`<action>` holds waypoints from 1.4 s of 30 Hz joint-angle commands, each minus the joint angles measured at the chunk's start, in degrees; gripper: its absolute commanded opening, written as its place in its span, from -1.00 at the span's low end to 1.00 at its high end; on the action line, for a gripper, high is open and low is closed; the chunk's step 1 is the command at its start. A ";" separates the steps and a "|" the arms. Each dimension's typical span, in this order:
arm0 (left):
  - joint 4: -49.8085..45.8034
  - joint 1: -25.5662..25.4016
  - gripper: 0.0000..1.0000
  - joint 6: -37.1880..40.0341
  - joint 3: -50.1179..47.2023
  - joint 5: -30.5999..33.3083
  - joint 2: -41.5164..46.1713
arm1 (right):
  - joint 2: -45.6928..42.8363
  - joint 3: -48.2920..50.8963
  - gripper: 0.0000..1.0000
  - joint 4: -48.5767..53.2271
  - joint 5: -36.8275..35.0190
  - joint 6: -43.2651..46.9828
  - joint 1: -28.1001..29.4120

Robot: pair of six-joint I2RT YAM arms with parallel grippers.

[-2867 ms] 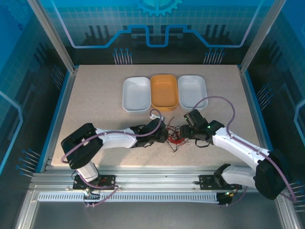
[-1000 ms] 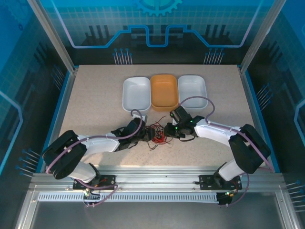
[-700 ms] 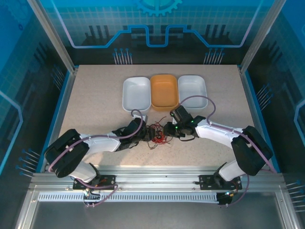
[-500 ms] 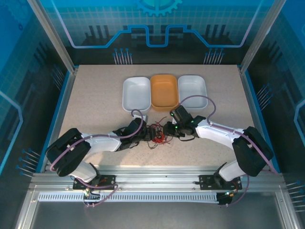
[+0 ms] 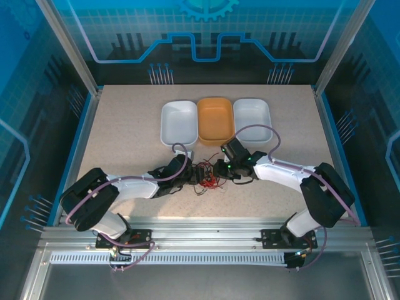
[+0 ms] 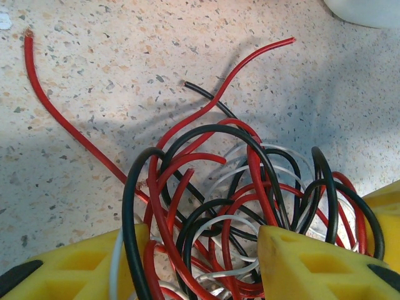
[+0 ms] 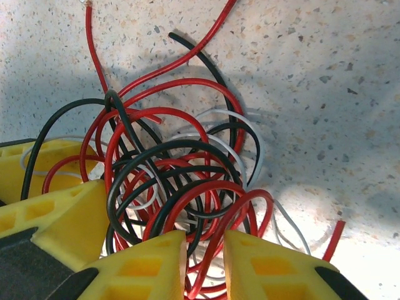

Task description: Untangle the cables

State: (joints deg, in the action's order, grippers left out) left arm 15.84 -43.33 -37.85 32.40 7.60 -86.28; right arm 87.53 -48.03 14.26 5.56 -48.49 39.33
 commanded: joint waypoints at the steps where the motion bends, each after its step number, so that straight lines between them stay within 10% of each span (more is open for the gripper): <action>1: 1.71 0.00 -0.02 -1.62 -0.94 -1.35 -0.38 | 1.57 -1.11 -0.56 -1.56 1.47 -1.31 0.86; 14: -1.64 -0.04 -0.30 -4.66 -1.70 3.54 1.36 | -0.62 -0.64 -1.00 1.65 -0.96 -0.24 0.21; 32: -7.35 0.13 -0.61 -5.41 -2.62 9.68 5.78 | -25.59 -3.36 -1.00 17.52 -11.24 6.09 -4.60; 42: -5.63 0.09 -0.01 -2.34 -0.26 4.42 6.31 | -26.48 -12.94 -1.00 18.00 -6.32 10.30 -3.42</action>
State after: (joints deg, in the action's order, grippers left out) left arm 9.72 -43.33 -41.98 30.06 14.28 -80.62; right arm 62.00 -57.12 31.00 -2.52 -40.84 35.31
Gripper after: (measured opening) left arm 0.474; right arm 0.040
